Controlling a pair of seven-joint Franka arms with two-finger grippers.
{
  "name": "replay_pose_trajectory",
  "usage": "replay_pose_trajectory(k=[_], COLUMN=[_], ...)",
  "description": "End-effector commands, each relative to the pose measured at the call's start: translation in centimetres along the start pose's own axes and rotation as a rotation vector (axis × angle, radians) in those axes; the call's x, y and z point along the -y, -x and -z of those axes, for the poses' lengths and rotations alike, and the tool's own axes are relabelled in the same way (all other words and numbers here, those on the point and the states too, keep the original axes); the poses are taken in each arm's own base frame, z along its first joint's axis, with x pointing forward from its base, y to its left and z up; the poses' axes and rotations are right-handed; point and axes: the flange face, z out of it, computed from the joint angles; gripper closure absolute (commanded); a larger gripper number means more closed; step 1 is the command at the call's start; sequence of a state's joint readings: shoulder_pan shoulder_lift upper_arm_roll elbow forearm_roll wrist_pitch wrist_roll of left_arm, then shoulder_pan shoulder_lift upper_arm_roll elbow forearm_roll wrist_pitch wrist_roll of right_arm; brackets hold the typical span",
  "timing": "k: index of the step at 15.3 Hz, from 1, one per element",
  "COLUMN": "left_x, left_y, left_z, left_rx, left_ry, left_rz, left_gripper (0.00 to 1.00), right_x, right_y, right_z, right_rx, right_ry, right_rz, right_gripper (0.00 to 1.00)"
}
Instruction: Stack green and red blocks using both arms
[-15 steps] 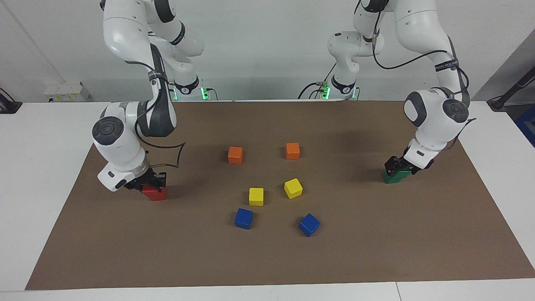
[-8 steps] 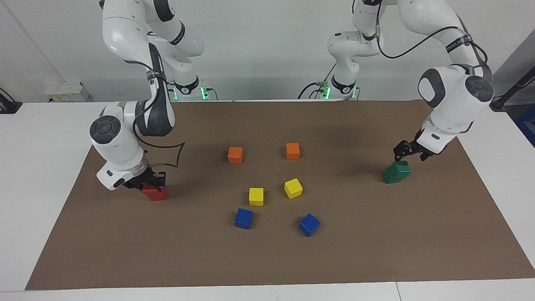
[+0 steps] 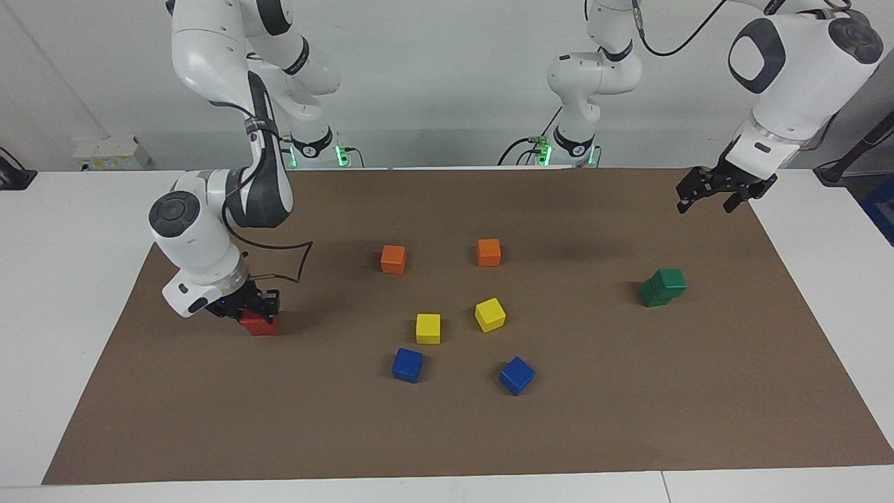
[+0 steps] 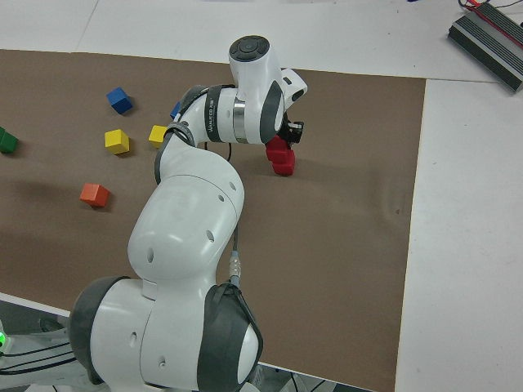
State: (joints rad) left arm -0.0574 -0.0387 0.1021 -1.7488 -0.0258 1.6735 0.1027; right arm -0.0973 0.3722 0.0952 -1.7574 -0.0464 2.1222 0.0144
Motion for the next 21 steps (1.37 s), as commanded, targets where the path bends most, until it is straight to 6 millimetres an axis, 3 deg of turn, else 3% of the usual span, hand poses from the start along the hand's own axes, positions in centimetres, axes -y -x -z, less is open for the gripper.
replay_pose_trajectory(k=[1,4,6,9,11,15,19,21], left_x=[1.9,1.2,2.4,2.2,0.4,0.1,-0.1,-0.4], left_y=[0.9,0.5,0.2,-1.2,-1.0,-0.6,-0.9,-0.9], left_z=[-0.1,0.3,0.2,0.1,0.4,-0.3,0.3,0.2], left_rx=[0.008,-0.011,-0.01,-0.007,0.004,0.02,-0.009,-0.006], left_ry=[0.006,0.0,0.008,0.008,0.0,0.003,0.0,0.0], left_rz=[0.035,0.024,0.048,0.044,0.012,0.01,0.006,0.0], left_gripper=[0.0,0.0,0.0,0.0,0.0,0.0,0.0,0.0], right_x=[-0.1,0.0,0.0,0.5,1.0,0.6,0.4,0.4], right_y=[1.1,1.3,2.0,1.9,1.7,2.1,5.8,7.4], right_z=[-0.3,-0.4,-0.8,-0.2,2.6,10.5,18.6,21.1], right_rx=[-0.003,0.002,0.011,0.004,0.016,0.036,-0.012,-0.011], right_ry=[-0.026,-0.025,-0.024,-0.023,-0.018,0.008,0.017,0.026], right_rz=[-0.031,-0.025,-0.023,-0.024,-0.016,0.023,0.027,0.046], right_gripper=[0.0,0.0,0.0,0.0,0.0,0.0,0.0,0.0])
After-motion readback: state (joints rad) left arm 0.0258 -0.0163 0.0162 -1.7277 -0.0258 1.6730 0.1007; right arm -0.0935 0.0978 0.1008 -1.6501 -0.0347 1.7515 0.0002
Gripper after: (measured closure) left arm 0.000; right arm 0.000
